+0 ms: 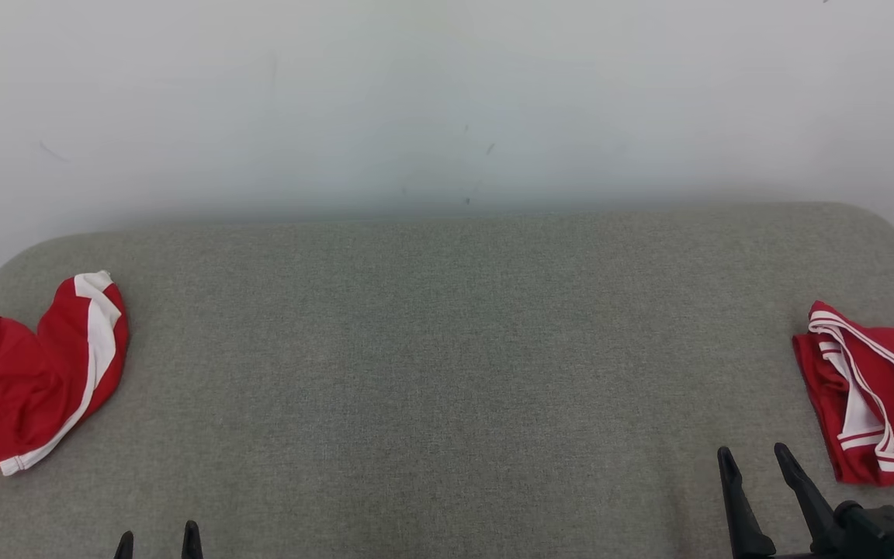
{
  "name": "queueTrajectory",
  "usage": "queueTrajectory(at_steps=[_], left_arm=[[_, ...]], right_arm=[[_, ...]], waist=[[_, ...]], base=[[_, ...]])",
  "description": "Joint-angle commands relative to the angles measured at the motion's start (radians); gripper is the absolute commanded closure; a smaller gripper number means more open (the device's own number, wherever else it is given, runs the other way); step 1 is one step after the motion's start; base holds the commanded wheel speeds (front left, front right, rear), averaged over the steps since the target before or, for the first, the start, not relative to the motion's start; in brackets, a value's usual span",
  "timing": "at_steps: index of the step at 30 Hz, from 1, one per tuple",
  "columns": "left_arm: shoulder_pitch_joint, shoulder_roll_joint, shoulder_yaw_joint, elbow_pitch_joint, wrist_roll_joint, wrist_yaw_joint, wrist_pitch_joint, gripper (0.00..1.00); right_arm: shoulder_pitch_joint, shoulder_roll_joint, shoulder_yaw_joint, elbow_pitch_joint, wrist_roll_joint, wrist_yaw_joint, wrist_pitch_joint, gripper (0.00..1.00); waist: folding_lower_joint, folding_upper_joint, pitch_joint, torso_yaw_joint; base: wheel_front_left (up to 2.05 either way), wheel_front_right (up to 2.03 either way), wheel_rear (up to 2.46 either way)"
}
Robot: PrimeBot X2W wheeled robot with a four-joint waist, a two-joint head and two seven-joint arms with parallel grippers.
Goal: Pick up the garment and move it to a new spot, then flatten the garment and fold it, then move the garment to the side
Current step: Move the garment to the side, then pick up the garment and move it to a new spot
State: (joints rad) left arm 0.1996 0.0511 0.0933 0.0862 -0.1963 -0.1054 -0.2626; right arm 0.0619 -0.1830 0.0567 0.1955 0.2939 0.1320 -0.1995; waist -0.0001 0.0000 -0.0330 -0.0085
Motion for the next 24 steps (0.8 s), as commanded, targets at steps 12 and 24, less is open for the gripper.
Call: queueTrajectory(at_steps=[12, 24], left_arm=[[-0.002, -0.001, -0.005, 0.001, -0.008, -0.006, -0.003, 0.0], [-0.011, -0.001, 0.006, -0.001, 0.005, -0.012, -0.003, 0.0]], right_arm=[[0.03, 0.018, -0.022, -0.013, -0.027, -0.002, 0.01, 0.0], [0.04, 0.013, -0.02, -0.026, -0.009, -0.002, 0.009, 0.0]], waist=[[0.0001, 0.0, -0.003, 0.016], [0.0001, 0.0, -0.013, 0.114]], base=[[0.0, 0.0, 0.0], [0.0, 0.0, 0.0]])
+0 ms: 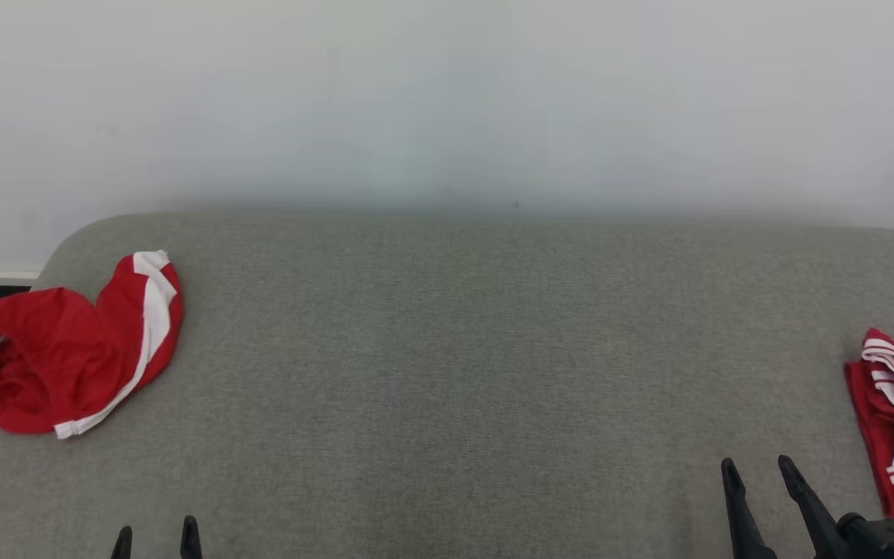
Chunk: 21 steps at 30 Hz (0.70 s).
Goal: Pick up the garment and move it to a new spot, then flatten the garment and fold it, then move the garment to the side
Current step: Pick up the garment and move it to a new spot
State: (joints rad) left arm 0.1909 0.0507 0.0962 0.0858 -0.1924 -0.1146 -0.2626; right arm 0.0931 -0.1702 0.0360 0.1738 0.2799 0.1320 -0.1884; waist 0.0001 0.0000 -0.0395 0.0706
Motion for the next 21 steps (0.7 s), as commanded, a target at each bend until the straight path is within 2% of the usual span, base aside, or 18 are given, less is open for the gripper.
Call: queueTrajectory(at_steps=[1, 17, 21], left_arm=[[-0.002, -0.001, 0.004, 0.0, 0.004, -0.003, -0.003, 0.0], [0.038, -0.001, 0.073, -0.005, 0.029, -0.012, -0.003, 0.0], [0.041, 0.0, 0.084, -0.005, 0.03, -0.013, -0.003, 0.0]], right_arm=[[0.009, 0.001, 0.001, -0.004, 0.005, -0.002, -0.002, 0.0], [0.002, 0.029, 0.058, 0.011, 0.021, -0.002, -0.02, 0.0], [-0.002, 0.034, 0.071, 0.017, 0.021, -0.002, -0.023, 0.0]], waist=[[-0.0001, 0.0, -0.008, 0.053], [-0.0001, 0.0, -0.024, 0.351], [-0.0001, 0.0, -0.026, 0.394]], base=[[0.0, 0.0, 0.0], [0.0, 0.0, 0.0], [0.0, 0.0, 0.0]])
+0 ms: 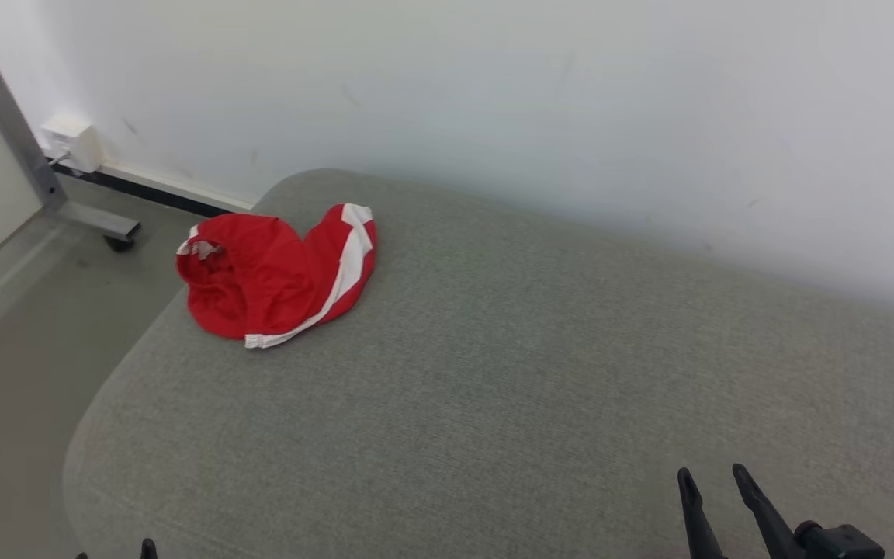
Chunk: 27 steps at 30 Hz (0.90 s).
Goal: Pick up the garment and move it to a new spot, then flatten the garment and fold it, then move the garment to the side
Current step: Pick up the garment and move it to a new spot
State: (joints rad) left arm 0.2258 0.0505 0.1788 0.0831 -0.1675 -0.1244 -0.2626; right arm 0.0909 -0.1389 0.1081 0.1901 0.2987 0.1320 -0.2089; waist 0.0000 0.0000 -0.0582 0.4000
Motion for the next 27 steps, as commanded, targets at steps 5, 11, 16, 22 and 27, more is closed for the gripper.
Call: queueTrajectory(at_steps=[5, 11, 16, 22, 27], left_arm=[[0.022, -0.001, 0.032, -0.016, -0.019, -0.002, -0.003, 0.0], [0.03, -0.001, 0.033, -0.03, -0.039, 0.012, -0.003, 0.0], [0.034, -0.001, 0.023, -0.034, -0.039, 0.018, -0.003, 0.0], [0.001, 0.0, 0.01, -0.009, -0.032, 0.013, -0.003, 0.0], [-0.081, 0.003, 0.008, 0.016, -0.053, 0.004, -0.003, 0.0]], right_arm=[[-0.035, -0.005, 0.033, 0.007, 0.008, -0.002, 0.002, 0.0], [-0.067, -0.02, 0.052, 0.023, 0.016, -0.002, -0.001, 0.0], [-0.068, -0.024, 0.061, 0.034, 0.022, -0.002, -0.006, 0.0], [-0.056, -0.027, 0.038, 0.029, 0.019, -0.002, -0.013, 0.0], [-0.057, -0.032, 0.017, -0.002, 0.004, -0.002, -0.003, 0.0]], waist=[[0.0, 0.0, 0.014, 0.1], [0.0, 0.0, 0.028, 0.109], [0.0, 0.0, 0.031, 0.111], [0.0, 0.0, 0.037, 0.106], [0.0, 0.0, 0.072, 0.081]], base=[[0.0, 0.0, 0.0], [0.0, 0.0, 0.0], [0.0, 0.0, 0.0], [0.0, 0.0, 0.0], [0.0, 0.0, 0.0]])
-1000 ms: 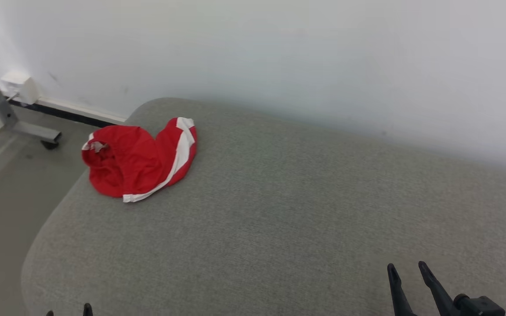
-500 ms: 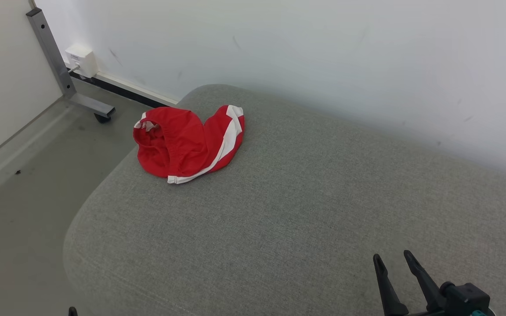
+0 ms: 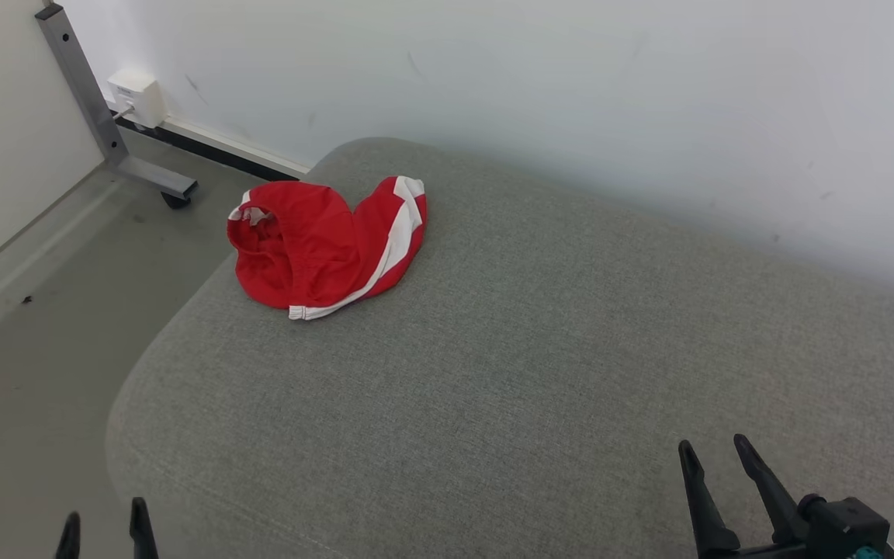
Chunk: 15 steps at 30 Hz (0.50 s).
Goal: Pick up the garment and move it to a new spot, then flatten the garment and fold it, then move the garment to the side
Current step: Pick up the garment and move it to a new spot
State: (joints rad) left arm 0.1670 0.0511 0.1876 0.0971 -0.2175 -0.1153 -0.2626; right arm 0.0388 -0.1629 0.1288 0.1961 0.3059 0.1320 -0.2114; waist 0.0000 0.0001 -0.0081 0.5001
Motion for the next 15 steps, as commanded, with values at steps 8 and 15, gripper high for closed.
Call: queueTrajectory(at_steps=[8, 15], left_arm=[[-0.315, 0.071, 0.027, 0.129, -0.124, -0.009, 0.131, 0.0], [-0.544, 0.138, 0.08, 0.229, -0.223, 0.022, 0.329, 0.0]], right_arm=[[-0.053, -0.044, -0.006, -0.086, -0.027, -0.002, 0.048, 0.0], [-0.133, -0.072, 0.017, -0.17, -0.039, -0.002, 0.086, 0.0]], waist=[[0.0, -0.0001, 0.143, -0.118], [0.0, -0.0001, 0.277, -0.239]], base=[[0.0, 0.0, 0.0], [0.0, 0.0, 0.0]])
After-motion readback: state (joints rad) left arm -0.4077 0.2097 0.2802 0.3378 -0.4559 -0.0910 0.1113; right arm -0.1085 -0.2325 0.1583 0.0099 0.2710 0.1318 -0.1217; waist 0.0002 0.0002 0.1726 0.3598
